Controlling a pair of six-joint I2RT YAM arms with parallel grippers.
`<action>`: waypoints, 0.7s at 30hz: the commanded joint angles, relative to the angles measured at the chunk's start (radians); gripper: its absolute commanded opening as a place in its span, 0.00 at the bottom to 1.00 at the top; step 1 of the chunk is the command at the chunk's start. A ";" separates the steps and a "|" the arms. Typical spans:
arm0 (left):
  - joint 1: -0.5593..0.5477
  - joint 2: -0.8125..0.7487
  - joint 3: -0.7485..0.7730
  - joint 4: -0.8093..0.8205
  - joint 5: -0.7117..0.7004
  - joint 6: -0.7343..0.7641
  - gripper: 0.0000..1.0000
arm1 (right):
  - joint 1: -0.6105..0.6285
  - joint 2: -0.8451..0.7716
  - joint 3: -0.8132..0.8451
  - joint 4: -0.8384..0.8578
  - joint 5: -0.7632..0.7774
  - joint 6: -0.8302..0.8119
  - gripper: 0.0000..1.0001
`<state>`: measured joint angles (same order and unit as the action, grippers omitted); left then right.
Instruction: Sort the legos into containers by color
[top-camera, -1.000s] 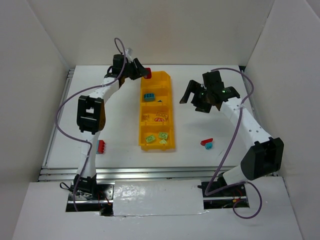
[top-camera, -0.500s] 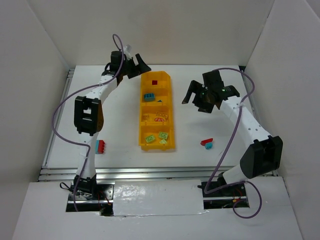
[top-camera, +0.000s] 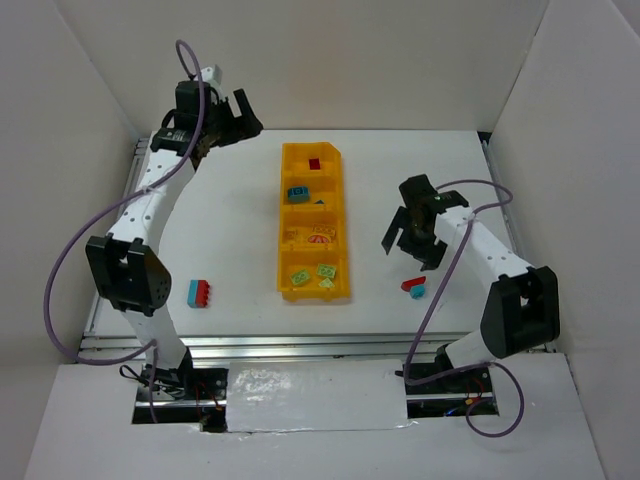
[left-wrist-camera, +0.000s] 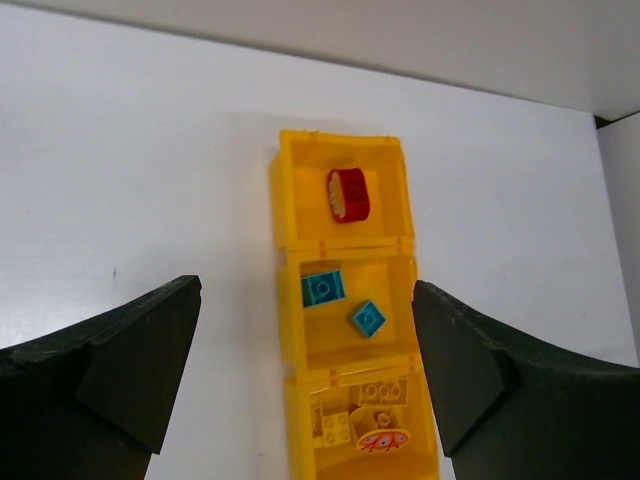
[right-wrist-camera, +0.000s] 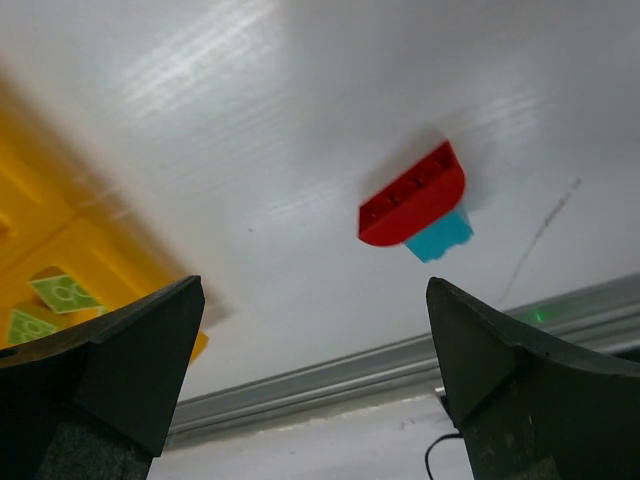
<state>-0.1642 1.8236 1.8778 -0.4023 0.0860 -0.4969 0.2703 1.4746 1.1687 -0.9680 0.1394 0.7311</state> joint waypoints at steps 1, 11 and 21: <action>0.006 -0.007 -0.074 -0.116 -0.055 0.035 1.00 | -0.005 -0.101 -0.053 -0.083 0.062 0.082 1.00; -0.001 -0.027 -0.195 -0.161 0.040 0.064 0.99 | -0.005 -0.183 -0.242 -0.037 0.048 0.368 1.00; -0.011 -0.070 -0.249 -0.118 0.126 0.070 1.00 | -0.025 -0.129 -0.311 0.107 0.186 0.488 1.00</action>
<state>-0.1669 1.8023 1.6493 -0.5575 0.1535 -0.4454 0.2630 1.3384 0.8722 -0.9432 0.2401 1.1564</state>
